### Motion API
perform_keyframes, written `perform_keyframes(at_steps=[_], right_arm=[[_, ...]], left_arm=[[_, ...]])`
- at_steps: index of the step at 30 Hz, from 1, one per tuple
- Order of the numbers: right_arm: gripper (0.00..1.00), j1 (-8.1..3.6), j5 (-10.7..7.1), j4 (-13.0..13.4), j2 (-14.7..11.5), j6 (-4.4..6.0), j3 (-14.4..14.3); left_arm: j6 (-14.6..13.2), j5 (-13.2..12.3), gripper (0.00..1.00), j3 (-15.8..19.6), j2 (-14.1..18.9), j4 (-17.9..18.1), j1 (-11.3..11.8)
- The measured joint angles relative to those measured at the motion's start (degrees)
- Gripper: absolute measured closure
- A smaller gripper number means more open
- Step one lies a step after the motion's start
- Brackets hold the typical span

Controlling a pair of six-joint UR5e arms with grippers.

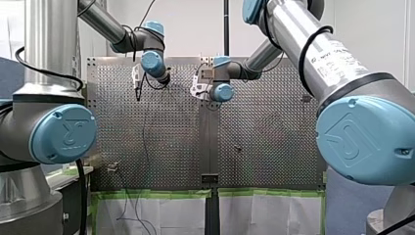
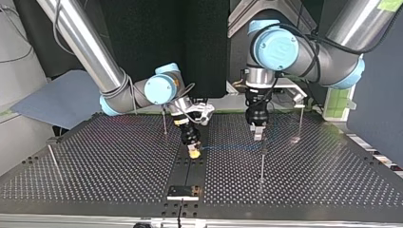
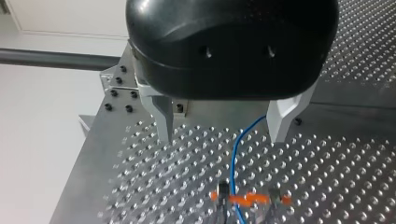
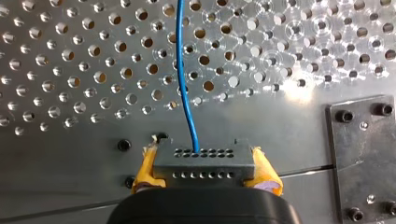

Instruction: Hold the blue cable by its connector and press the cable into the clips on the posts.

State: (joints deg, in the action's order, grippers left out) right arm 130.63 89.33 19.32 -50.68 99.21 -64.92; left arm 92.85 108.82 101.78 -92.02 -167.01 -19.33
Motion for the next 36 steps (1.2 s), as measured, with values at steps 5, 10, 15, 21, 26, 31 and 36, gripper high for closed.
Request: perform_keyframes(at_steps=[5,10,15,21,26,31,36], right_arm=[[1.0,-0.27,-0.03,-0.1,0.0,0.02,0.0],[1.0,-0.35,-0.03,-0.1,0.0,0.01,0.0],[1.0,-0.39,-0.01,-0.1,0.0,0.02,0.0],[1.0,-0.43,0.0,-0.1,0.0,0.03,0.0],[1.0,-0.44,0.04,-0.1,0.0,0.01,0.0],[1.0,-0.43,0.05,-0.1,0.0,0.01,0.0],[1.0,-0.42,0.06,-0.1,0.0,-0.01,0.0]], left_arm=[[-1.2,2.6,0.0,-3.0,-2.4,-1.0,-2.8],[-0.8,5.2,0.0,-5.6,-3.5,-2.4,-4.7],[-0.8,7.9,0.0,-7.8,-3.7,-2.7,-4.6],[-1.1,8.8,0.0,-8.3,-5.4,-2.9,-4.3],[-1.5,8.8,0.0,-8.3,-6.5,-2.9,-4.4],[-1.8,8.8,0.0,-8.5,-7.2,-2.6,-4.1],[-2.0,8.4,0.0,-9.3,-8.0,-2.1,-4.0]])
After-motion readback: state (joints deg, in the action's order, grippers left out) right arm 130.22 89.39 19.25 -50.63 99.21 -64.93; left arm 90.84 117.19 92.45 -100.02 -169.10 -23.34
